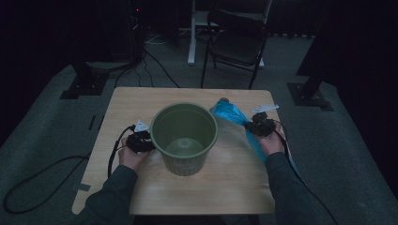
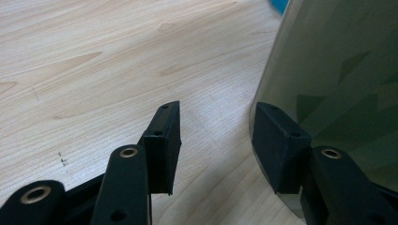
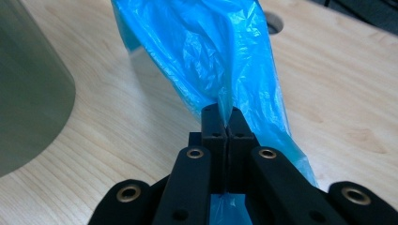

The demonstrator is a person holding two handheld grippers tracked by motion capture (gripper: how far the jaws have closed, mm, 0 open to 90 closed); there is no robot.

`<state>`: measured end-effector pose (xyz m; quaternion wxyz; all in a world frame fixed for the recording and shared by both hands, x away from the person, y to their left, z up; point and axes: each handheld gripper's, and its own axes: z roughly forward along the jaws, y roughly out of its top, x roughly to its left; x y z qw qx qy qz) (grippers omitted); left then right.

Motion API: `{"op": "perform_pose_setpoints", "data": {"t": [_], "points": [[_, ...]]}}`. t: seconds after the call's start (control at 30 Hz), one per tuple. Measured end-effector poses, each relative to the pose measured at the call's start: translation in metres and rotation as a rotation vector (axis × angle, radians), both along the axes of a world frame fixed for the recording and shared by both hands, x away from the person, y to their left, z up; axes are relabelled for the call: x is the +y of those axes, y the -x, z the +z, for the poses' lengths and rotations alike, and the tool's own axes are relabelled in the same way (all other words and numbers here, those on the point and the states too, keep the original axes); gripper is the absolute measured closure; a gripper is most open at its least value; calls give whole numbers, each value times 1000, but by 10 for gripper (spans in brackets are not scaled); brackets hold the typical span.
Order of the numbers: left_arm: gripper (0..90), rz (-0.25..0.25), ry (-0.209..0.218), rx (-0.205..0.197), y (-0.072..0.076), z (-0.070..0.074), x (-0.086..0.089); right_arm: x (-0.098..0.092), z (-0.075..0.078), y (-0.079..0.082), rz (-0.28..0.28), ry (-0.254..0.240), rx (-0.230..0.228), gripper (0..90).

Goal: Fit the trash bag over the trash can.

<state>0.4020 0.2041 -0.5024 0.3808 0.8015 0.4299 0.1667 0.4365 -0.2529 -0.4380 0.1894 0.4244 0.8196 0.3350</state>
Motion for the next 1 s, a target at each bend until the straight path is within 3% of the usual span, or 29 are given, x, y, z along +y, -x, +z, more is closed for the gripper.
{"op": "perform_pose_setpoints", "data": {"t": [0.37,1.0], "points": [[525,-1,0,2,0,0,0,-5,33,9,19,-35,-65,896],[525,-4,-1,8,0,-1,-1,4,75,26,70,-55,-151,896]]}}
